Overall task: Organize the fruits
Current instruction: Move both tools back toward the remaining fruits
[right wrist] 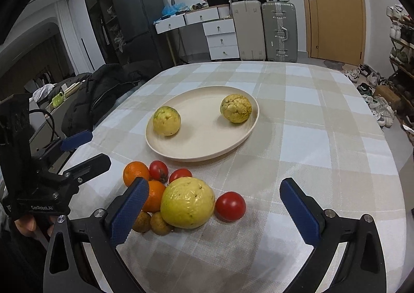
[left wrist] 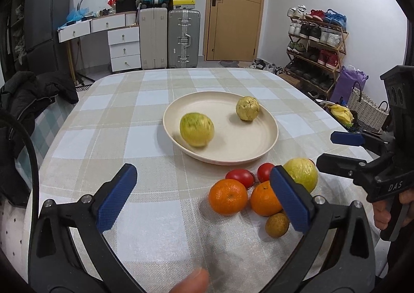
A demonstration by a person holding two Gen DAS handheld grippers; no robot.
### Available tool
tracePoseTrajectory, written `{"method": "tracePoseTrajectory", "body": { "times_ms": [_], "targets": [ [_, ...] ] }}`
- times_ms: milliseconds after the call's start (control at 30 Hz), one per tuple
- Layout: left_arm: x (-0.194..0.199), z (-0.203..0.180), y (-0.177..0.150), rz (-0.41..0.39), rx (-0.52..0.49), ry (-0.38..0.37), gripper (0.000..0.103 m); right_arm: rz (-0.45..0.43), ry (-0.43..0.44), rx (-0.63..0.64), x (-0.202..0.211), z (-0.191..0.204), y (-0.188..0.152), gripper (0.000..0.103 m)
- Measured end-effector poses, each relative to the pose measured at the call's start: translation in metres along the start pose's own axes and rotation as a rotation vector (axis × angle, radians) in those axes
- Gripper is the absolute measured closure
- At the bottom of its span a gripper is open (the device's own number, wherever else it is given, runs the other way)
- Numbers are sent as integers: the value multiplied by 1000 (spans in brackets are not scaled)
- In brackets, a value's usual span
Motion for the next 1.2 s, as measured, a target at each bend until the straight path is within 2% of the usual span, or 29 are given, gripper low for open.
{"method": "tracePoseTrajectory", "body": {
  "times_ms": [167, 367, 567, 800, 1200],
  "targets": [
    [-1, -3, -3, 11, -22, 9, 1, 15, -14, 12, 0, -4, -3, 0],
    [-9, -1, -4, 36, -23, 14, 1, 27, -108, 31, 8, -27, -4, 0],
    [-16, 3, -7, 61, -16, 21, 1, 76, -130, 16, 6, -46, -12, 0],
    [-24, 8, -11, 90, 0, 23, 1, 176, -158, 57, -16, -49, -29, 0],
    [-32, 9, -14, 106, -7, 31, 1, 223, -200, 92, -38, -43, -40, 5]
  ]
}}
Point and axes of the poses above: each gripper's, at about its wrist camera, not at the fingertips, and x roughly against the way its jaws point, z to its left, y to its top, the point moved 8 cm from there along -x, roughly the way its jaws point, and after that the axes turned 2 degrees about x, right-handed, at the moved point
